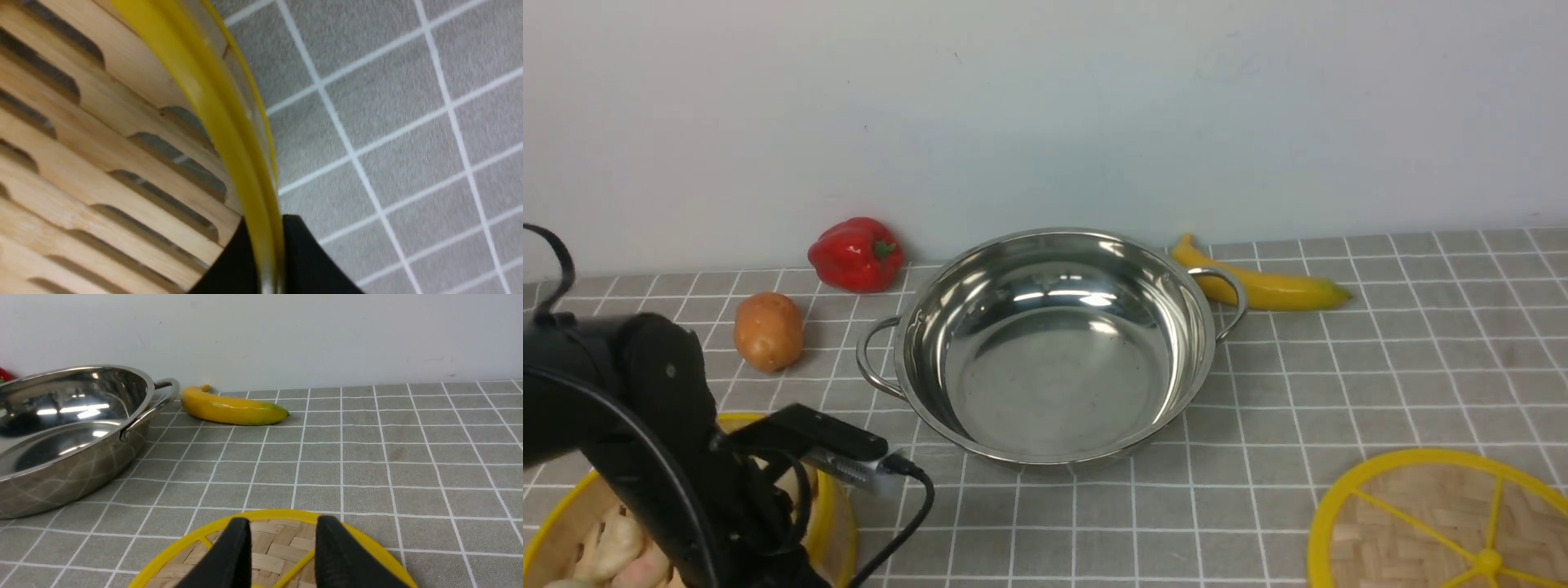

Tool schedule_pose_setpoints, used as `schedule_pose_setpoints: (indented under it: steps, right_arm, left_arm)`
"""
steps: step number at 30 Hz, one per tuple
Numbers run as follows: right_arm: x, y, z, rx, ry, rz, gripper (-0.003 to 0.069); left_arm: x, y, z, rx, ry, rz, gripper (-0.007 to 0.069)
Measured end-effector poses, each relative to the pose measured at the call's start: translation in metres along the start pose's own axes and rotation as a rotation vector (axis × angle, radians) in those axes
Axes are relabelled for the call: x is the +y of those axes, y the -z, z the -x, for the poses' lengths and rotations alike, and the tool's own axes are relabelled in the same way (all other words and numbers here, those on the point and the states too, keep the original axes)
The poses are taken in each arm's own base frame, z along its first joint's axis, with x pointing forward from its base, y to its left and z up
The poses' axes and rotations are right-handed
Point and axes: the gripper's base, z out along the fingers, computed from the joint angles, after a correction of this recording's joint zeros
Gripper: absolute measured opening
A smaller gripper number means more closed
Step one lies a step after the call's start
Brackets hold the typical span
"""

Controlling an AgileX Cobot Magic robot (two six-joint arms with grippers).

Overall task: Place the steamer in the pot on the grey tablecloth, and put the lid on the steamer.
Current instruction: 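Grasp the rim of the steamer basket holding the buns with the left gripper, then place the bamboo steamer basket with dumplings into the steel pot with the left gripper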

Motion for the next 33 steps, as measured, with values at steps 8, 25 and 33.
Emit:
schedule_pose_setpoints:
  steps: [8,25,33]
  right_arm:
    - [0.0,0.0,0.0,0.0,0.0,0.0,0.0242]
    - [0.0,0.0,0.0,0.0,0.0,0.0,0.0242]
    - [0.0,0.0,0.0,0.0,0.0,0.0,0.0242]
  left_arm:
    - [-0.009,0.082,0.009,-0.106,-0.123,0.137,0.0043]
    - [-0.078,0.137,0.117,-0.315,-0.584,0.19,0.0043]
    - [-0.094,0.098,0.161,-0.235,-0.82,0.159,0.0043]
